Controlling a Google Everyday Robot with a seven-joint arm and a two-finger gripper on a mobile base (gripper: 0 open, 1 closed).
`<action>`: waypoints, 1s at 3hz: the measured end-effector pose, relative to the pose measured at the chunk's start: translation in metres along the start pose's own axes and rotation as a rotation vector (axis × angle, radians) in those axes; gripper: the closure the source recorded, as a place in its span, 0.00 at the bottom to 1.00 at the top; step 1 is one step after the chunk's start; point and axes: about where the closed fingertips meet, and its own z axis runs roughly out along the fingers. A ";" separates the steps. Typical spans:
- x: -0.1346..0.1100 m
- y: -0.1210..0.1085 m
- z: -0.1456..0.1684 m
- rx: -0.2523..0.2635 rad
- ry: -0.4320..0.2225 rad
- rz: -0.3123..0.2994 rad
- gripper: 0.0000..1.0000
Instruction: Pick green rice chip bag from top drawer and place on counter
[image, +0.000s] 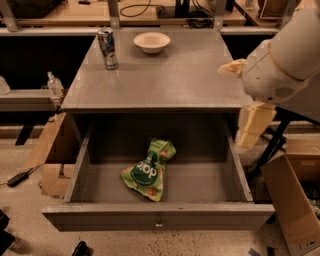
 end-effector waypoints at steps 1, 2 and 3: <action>-0.017 -0.008 0.049 -0.007 -0.080 -0.197 0.00; -0.020 -0.009 0.056 -0.005 -0.091 -0.310 0.00; -0.020 -0.009 0.056 -0.005 -0.092 -0.312 0.00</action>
Offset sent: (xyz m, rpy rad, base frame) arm 0.0233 0.0328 -0.0377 0.0080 -0.0578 0.2174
